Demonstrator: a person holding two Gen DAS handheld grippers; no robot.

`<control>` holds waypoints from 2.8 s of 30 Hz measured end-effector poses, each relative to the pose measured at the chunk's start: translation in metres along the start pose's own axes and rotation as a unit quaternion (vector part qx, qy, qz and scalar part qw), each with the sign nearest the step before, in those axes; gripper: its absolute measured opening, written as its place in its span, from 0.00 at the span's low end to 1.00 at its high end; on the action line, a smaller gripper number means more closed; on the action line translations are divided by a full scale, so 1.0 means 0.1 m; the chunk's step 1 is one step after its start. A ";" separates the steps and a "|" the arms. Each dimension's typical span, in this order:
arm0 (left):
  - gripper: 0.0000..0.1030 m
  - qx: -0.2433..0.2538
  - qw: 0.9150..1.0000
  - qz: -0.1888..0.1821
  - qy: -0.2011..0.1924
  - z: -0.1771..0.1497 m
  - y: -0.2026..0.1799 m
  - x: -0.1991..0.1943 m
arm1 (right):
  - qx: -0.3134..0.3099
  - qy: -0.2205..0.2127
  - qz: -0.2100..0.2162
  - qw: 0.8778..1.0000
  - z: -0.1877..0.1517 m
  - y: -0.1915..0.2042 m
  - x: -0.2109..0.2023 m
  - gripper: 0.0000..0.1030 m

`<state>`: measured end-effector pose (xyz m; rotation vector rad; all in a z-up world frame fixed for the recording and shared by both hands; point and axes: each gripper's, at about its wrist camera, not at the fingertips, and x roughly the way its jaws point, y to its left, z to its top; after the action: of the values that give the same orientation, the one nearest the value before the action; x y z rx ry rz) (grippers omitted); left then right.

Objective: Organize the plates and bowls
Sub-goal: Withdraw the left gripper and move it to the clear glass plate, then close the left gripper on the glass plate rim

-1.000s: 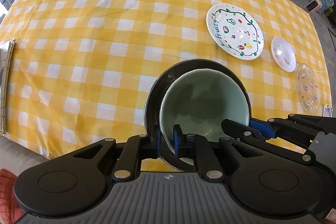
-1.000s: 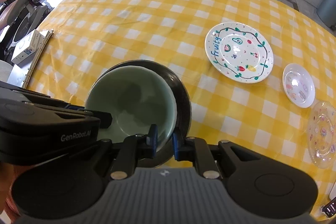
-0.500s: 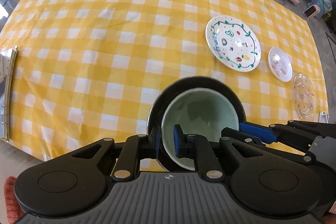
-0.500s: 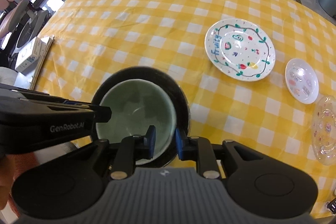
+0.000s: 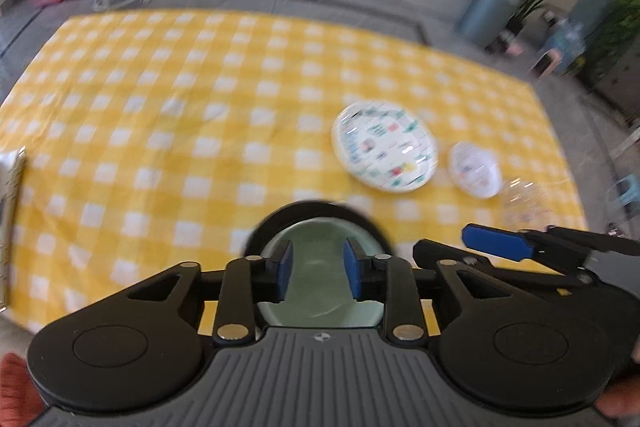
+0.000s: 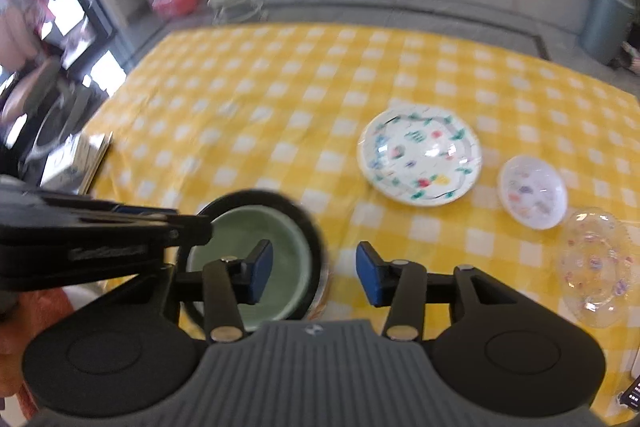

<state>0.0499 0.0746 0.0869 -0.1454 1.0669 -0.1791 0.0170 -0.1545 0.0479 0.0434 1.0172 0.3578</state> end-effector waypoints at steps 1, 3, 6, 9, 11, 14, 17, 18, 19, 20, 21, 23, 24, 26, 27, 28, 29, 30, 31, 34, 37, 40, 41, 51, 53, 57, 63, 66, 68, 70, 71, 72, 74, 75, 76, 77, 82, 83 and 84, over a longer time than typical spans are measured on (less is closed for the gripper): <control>0.33 0.005 1.000 -0.009 -0.011 -0.03 -0.06 -0.01 | 0.007 -0.008 -0.005 1.000 -0.02 -0.08 -0.02 0.45; 0.34 0.010 0.999 -0.026 -0.031 -0.08 -0.16 -0.02 | 0.020 -0.018 -0.011 1.000 -0.08 -0.25 -0.03 0.45; 0.38 0.008 0.997 -0.053 -0.053 -0.17 -0.33 -0.01 | 0.035 -0.036 -0.024 0.998 -0.17 -0.54 -0.01 0.45; 0.42 0.008 0.995 -0.082 -0.060 -0.26 -0.52 0.09 | 0.050 -0.048 -0.048 0.996 -0.24 -0.87 0.04 0.45; 0.43 0.010 0.994 -0.096 -0.056 -0.30 -0.65 0.20 | 0.064 -0.049 -0.058 0.995 -0.29 -1.08 0.08 0.45; 0.45 0.008 0.993 -0.109 -0.051 -0.35 -0.83 0.39 | 0.080 -0.057 -0.080 0.992 -0.36 -1.40 0.13 0.45; 0.47 0.003 0.991 -0.121 -0.055 -0.38 -0.99 0.58 | 0.099 -0.062 -0.103 0.988 -0.40 -1.69 0.16 0.45; 0.47 0.002 0.991 -0.126 -0.056 -0.39 -1.04 0.65 | 0.107 -0.061 -0.110 0.986 -0.40 -1.78 0.17 0.45; 0.47 0.000 0.990 -0.129 -0.057 -0.40 -1.09 0.71 | 0.113 -0.060 -0.115 0.985 -0.40 -1.87 0.18 0.45; 0.47 0.000 0.989 -0.134 -0.057 -0.41 -1.14 0.76 | 0.119 -0.059 -0.122 0.984 -0.40 -1.95 0.21 0.44; 0.48 -0.001 0.988 -0.141 -0.058 -0.43 -1.19 0.83 | 0.124 -0.058 -0.131 0.982 -0.39 -2.03 0.23 0.44; 0.50 -0.006 0.987 -0.150 -0.053 -0.45 -1.28 0.96 | 0.137 -0.056 -0.148 0.978 -0.38 -2.19 0.28 0.44; 0.50 -0.008 0.987 -0.154 -0.049 -0.45 -1.33 1.03 | 0.142 -0.055 -0.153 0.976 -0.38 -2.25 0.30 0.44; 0.50 -0.010 0.987 -0.158 -0.043 -0.46 -1.42 1.16 | 0.147 -0.053 -0.165 0.974 -0.38 -2.39 0.35 0.44; 0.51 -0.011 0.987 -0.158 -0.041 -0.45 -1.45 1.21 | 0.147 -0.054 -0.169 0.973 -0.38 -2.44 0.37 0.44; 0.51 -0.011 0.986 -0.159 -0.039 -0.45 -1.49 1.26 | 0.147 -0.056 -0.175 0.972 -0.37 -2.49 0.39 0.44; 0.51 -0.014 0.986 -0.160 -0.037 -0.44 -1.52 1.32 | 0.148 -0.059 -0.178 0.971 -0.36 -2.54 0.40 0.44; 0.51 -0.018 0.986 -0.160 -0.034 -0.43 -1.55 1.37 | 0.152 -0.064 -0.178 0.970 -0.36 -2.60 0.40 0.44; 0.51 -0.022 0.986 -0.162 -0.032 -0.43 -1.59 1.42 | 0.156 -0.068 -0.177 0.969 -0.35 -2.64 0.40 0.44; 0.51 -0.026 0.985 -0.169 -0.026 -0.41 -1.69 1.55 | 0.155 -0.081 -0.188 0.966 -0.33 -2.75 0.41 0.45; 0.51 -0.028 0.985 -0.171 -0.020 -0.39 -1.79 1.71 | 0.144 -0.082 -0.215 0.963 -0.31 -2.84 0.47 0.45; 0.51 -0.035 0.985 -0.166 -0.009 -0.38 -1.84 1.84 | 0.160 -0.072 -0.214 0.961 -0.33 -2.95 0.53 0.45; 0.51 -0.037 0.986 -0.163 -0.006 -0.38 -1.84 1.88 | 0.166 -0.069 -0.214 0.960 -0.34 -2.98 0.54 0.45; 0.51 -0.050 0.984 -0.169 0.007 -0.39 -1.83 2.04 | 0.229 -0.039 -0.204 0.951 -0.43 -3.19 0.62 0.60; 0.50 -0.049 0.985 -0.168 0.011 -0.38 -1.84 2.07 | 0.239 -0.038 -0.195 0.950 -0.44 -3.20 0.62 0.57; 0.41 -0.047 0.986 -0.161 0.014 -0.37 -1.86 2.09 | 0.234 -0.037 -0.206 0.950 -0.44 -3.15 0.63 0.49; 0.23 -0.044 0.987 -0.155 0.021 -0.34 -1.86 2.12 | 0.246 -0.038 -0.189 0.950 -0.46 -3.15 0.61 0.37; 0.22 -0.044 0.989 -0.141 0.017 -0.35 -1.80 2.09 | 0.241 -0.031 -0.175 0.954 -0.48 -3.08 0.61 0.34; 0.22 -0.048 0.990 -0.136 0.014 -0.35 -1.73 2.07 | 0.242 -0.024 -0.161 0.957 -0.50 -3.03 0.59 0.33; 0.22 -0.051 0.990 -0.130 0.013 -0.34 -1.66 2.06 | 0.247 -0.019 -0.142 0.958 -0.53 -3.01 0.57 0.33; 0.22 -0.050 0.991 -0.127 0.011 -0.33 -1.64 2.05 | 0.254 -0.018 -0.129 0.959 -0.55 -3.01 0.56 0.33; 0.21 -0.050 0.991 -0.123 0.009 -0.32 -1.60 2.05 | 0.262 -0.018 -0.115 0.958 -0.57 -3.02 0.54 0.32; 0.19 -0.052 0.992 -0.112 0.006 -0.30 -1.54 2.03 | 0.283 -0.016 -0.082 0.956 -0.62 -3.04 0.52 0.29; 0.19 -0.053 0.993 -0.106 0.004 -0.29 -1.52 2.03 | 0.290 -0.015 -0.069 0.954 -0.64 -3.05 0.52 0.27; 0.18 -0.054 0.993 -0.103 0.002 -0.28 -1.50 2.01 | 0.294 -0.013 -0.056 0.954 -0.66 -3.05 0.52 0.25; 0.18 -0.057 0.993 -0.104 0.002 -0.28 -1.47 2.01 | 0.295 -0.012 -0.051 0.954 -0.66 -3.04 0.53 0.24; 0.18 -0.060 0.993 -0.101 0.003 -0.27 -1.42 1.99 | 0.254 -0.020 -0.095 0.962 -0.57 -2.93 0.56 0.40; 0.18 -0.060 0.993 -0.101 0.003 -0.27 -1.41 1.99 | 0.247 -0.021 -0.100 0.964 -0.55 -2.92 0.57 0.42; 0.18 -0.062 0.993 -0.102 0.003 -0.27 -1.40 1.99 | 0.245 -0.019 -0.101 0.964 -0.55 -2.92 0.58 0.42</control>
<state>0.1097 -0.1058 -0.0673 -0.3660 1.0686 -0.2973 0.0783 -0.4180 -0.0878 0.3881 1.0413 -0.0865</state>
